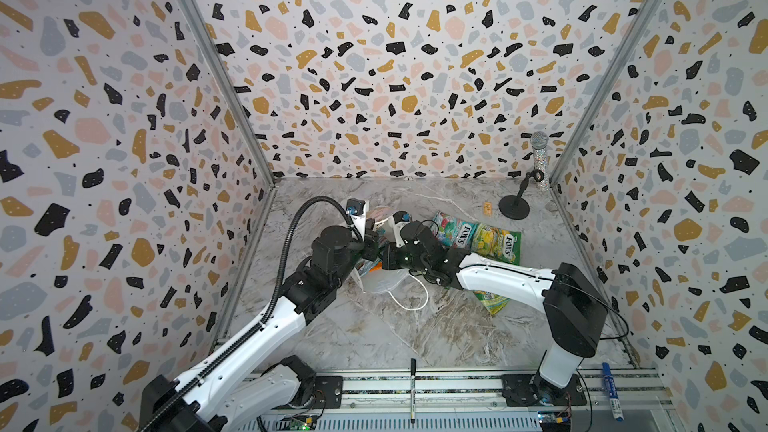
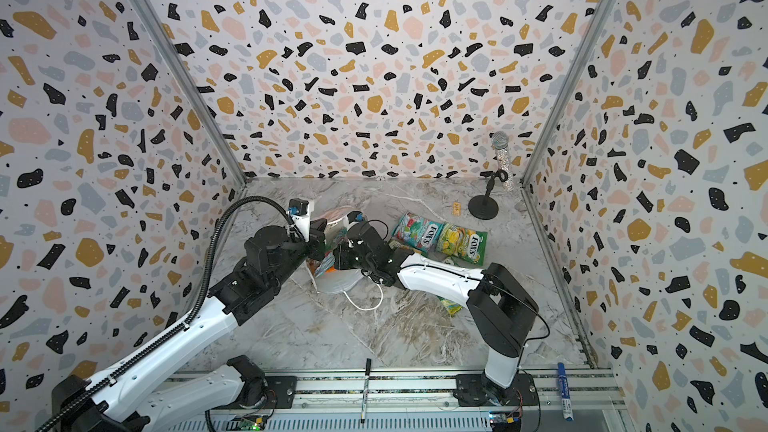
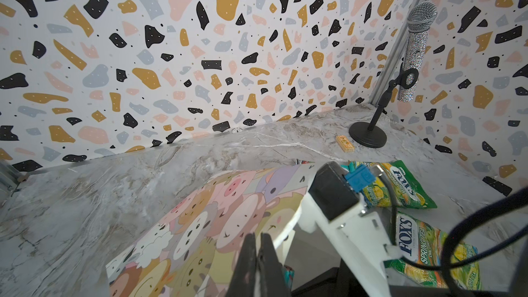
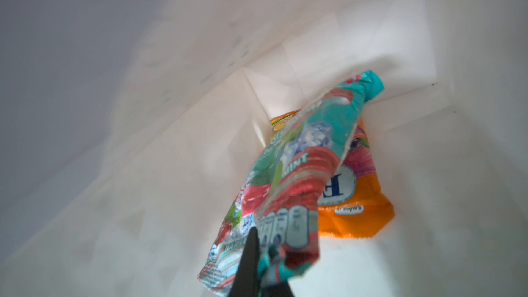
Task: Take the snacks out of the paper bag
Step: 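Pull the teal packet out of the bag and carry it nearer the robot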
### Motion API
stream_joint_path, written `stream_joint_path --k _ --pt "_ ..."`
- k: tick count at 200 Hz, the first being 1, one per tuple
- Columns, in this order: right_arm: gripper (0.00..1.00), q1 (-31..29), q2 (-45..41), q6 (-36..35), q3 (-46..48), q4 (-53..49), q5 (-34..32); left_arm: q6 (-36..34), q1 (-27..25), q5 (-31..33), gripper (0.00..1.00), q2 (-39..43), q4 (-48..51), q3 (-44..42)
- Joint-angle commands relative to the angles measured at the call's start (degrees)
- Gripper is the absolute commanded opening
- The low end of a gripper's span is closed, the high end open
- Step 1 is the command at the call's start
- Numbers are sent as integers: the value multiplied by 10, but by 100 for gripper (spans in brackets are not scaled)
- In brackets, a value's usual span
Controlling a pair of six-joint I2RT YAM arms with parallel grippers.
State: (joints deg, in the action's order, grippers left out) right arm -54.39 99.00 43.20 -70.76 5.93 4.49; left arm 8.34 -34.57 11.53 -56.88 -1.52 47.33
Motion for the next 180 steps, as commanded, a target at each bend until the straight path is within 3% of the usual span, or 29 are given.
stream_joint_path --k 1,180 --pt "0 -3 -52 -41 1 -5 -1 -1 -1 9 0 1 -9 1" --pt "0 11 -264 -156 10 -92 15 -3 -1 10 0 -3 -7 1"
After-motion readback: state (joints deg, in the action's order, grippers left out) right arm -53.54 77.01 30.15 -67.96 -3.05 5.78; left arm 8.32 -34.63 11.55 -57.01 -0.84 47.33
